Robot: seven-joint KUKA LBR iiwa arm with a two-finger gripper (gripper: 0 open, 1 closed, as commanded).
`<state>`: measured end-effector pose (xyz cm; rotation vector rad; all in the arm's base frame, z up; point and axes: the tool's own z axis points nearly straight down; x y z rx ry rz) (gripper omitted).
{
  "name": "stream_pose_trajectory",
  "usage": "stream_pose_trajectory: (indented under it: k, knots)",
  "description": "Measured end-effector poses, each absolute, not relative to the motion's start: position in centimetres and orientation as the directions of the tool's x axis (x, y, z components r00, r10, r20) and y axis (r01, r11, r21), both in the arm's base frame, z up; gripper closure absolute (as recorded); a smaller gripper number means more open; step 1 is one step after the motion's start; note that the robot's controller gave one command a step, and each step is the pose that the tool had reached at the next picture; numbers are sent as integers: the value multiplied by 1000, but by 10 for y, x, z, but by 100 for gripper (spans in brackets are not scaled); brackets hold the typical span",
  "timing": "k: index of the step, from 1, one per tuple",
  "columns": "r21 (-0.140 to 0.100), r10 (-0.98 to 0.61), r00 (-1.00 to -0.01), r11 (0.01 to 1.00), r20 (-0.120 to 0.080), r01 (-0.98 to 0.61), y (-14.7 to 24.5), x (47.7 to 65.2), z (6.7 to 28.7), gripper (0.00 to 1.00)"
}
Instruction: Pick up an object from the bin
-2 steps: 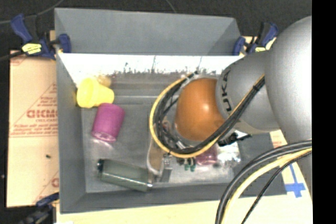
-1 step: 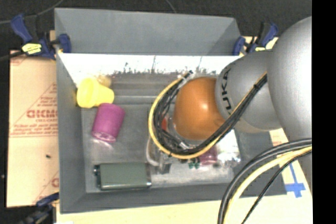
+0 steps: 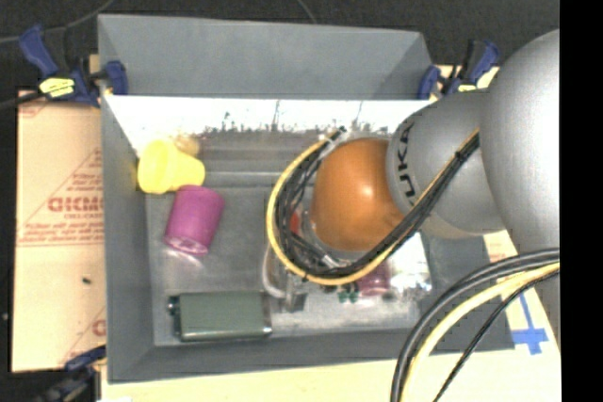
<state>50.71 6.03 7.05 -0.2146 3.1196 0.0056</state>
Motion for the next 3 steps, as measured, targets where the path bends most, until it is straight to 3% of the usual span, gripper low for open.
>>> stream_pose_trajectory:
  k: [2, 3]
  knots:
    - [3, -135, -991, 991, -14, -135, 60, 506, 77, 100]
    - [3, -134, -991, 991, -16, -134, 60, 507, 90, 100]
